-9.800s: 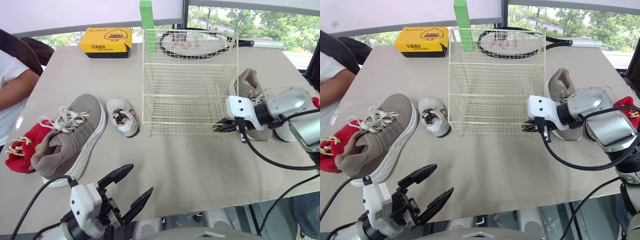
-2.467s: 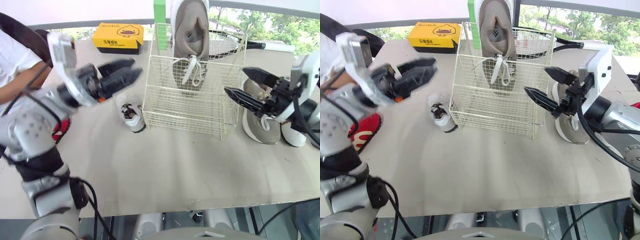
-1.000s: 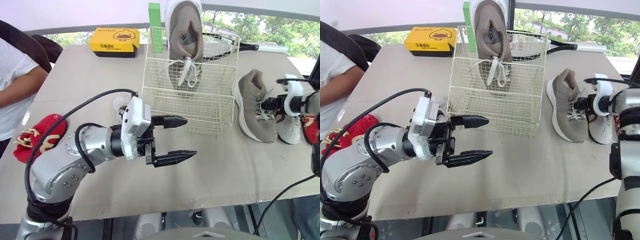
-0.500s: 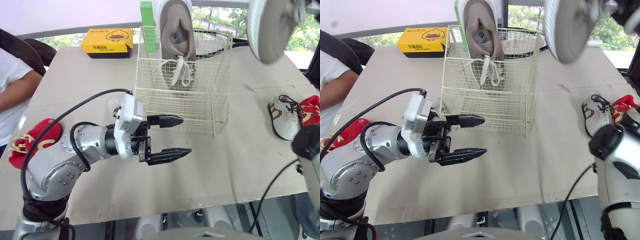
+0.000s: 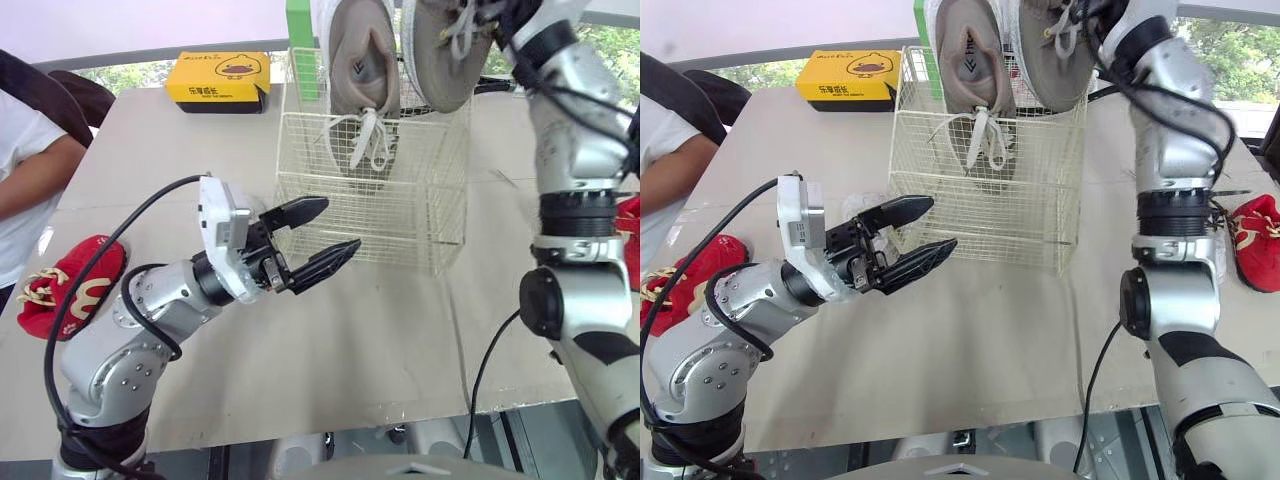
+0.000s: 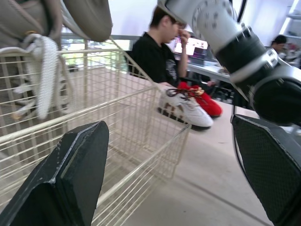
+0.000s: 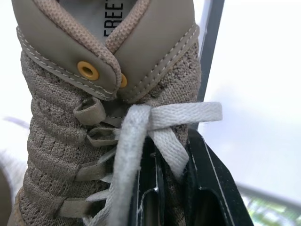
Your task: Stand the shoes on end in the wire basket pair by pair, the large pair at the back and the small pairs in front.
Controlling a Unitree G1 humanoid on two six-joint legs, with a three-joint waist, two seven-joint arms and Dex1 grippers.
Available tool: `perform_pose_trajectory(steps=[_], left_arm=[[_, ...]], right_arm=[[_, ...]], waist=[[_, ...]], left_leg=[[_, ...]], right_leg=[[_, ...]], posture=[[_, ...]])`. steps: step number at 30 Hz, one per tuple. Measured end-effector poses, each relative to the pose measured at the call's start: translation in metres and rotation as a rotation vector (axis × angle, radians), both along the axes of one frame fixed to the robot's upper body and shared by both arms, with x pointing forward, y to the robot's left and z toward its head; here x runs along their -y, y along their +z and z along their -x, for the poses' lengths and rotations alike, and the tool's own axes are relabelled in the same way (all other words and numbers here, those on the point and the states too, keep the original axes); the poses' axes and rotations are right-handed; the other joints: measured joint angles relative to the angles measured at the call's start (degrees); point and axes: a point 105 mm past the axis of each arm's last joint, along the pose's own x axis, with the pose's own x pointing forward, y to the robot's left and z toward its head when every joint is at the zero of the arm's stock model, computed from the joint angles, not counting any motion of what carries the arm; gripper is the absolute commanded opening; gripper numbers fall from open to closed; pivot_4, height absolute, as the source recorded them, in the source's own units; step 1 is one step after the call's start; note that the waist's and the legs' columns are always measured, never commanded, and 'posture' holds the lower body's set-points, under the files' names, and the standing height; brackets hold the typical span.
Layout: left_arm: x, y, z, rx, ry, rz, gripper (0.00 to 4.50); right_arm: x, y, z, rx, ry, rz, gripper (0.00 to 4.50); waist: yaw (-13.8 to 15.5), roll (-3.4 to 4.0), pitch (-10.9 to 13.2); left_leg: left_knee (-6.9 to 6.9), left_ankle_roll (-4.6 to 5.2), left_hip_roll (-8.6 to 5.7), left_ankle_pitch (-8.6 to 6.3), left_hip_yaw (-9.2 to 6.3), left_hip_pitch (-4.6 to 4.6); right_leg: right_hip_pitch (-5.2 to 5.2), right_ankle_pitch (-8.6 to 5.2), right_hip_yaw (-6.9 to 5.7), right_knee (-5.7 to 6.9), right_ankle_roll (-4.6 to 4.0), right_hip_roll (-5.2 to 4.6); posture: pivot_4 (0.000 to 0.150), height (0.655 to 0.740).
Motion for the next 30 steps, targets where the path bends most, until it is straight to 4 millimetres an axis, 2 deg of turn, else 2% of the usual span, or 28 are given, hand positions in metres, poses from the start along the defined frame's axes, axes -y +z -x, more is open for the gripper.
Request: perform_pose_trajectory(steps=[2,4,9,15,17,20,26,27,28,30], left_arm=[[-0.001,0.0,0.0,0.003,0.006,0.001,4.5],[-0.002,-0.002,0.0,0.002,0.011,0.0,4.5],[-0.002,-0.001,-0.001,0.018,0.018,-0.005,4.5],[-0.002,-0.001,-0.002,0.028,0.008,-0.006,4.5],[-0.002,-0.002,-0.004,0.034,0.015,-0.007,4.5],[0.0,-0.003,-0.004,0.029,0.001,-0.005,4.5],[0.0,-0.007,-0.003,0.015,-0.002,-0.007,4.5],[-0.003,-0.01,-0.003,0.004,0.009,-0.01,4.5],[-0.004,-0.012,-0.003,-0.003,0.019,-0.012,4.5],[-0.009,-0.015,-0.004,-0.013,0.05,-0.01,4.5]], right_arm=[[-0.004,-0.005,0.001,0.023,-0.015,0.012,0.09],[-0.01,-0.01,0.002,0.015,0.009,-0.048,0.09],[-0.018,-0.031,0.001,-0.06,0.027,-0.065,0.09],[-0.018,-0.056,0.008,-0.117,0.012,-0.096,0.09],[-0.017,-0.073,0.009,-0.161,0.0,-0.111,0.09],[-0.021,-0.087,0.01,-0.223,0.012,-0.15,0.09],[-0.022,-0.1,0.014,-0.29,0.042,-0.169,0.09],[-0.022,-0.105,0.016,-0.308,0.054,-0.166,0.78],[-0.021,-0.109,0.018,-0.32,0.066,-0.162,1.0],[-0.02,-0.119,0.025,-0.351,0.107,-0.152,1.99]], waist=[[0.0,-0.07,0.0],[-0.1,-0.12,-0.1],[-0.2,-0.12,-0.1],[-0.2,-0.14,-0.1],[-0.2,-0.2,-0.1],[-0.3,-0.21,-0.1],[-0.5,-0.22,-0.2],[-0.5,-0.24,-0.2],[-0.5,-0.32,-0.3],[-0.6,-0.47,-0.4]], left_leg=[[0.0,0.02,0.01,-0.01,0.01,0.05],[0.01,0.1,0.04,-0.06,0.01,0.11],[0.05,-0.01,0.01,0.02,0.0,0.2],[-0.01,-0.02,0.02,0.02,-0.09,0.26],[-0.02,-0.02,0.02,0.02,-0.09,0.25],[-0.01,-0.02,0.03,0.02,-0.08,0.25],[-0.07,-0.01,0.04,0.01,-0.1,0.27],[-0.14,-0.01,0.05,0.01,-0.11,0.28],[-0.17,-0.01,0.06,0.01,-0.11,0.31],[-0.17,-0.01,0.13,0.01,-0.1,0.34]], right_leg=[[0.07,0.0,0.0,-0.02,0.0,-0.05],[0.15,-0.01,0.01,-0.06,-0.05,-0.07],[0.16,-0.09,0.04,0.07,-0.23,-0.08],[0.12,-0.11,-0.04,0.22,-0.23,0.03],[0.13,-0.11,-0.05,0.21,-0.22,0.04],[0.13,-0.11,-0.02,0.19,-0.23,0.02],[0.13,-0.12,-0.05,0.16,-0.22,0.05],[0.13,-0.12,-0.06,0.13,-0.22,0.06],[0.14,-0.13,-0.08,0.13,-0.21,0.07],[0.14,-0.13,-0.06,0.13,-0.23,0.13]], posture=[[0.15,0.74],[0.15,0.74],[0.15,0.74],[0.15,0.74],[0.15,0.74],[0.15,0.74],[0.15,0.74],[0.15,0.74],[0.15,0.74],[0.15,0.74]])
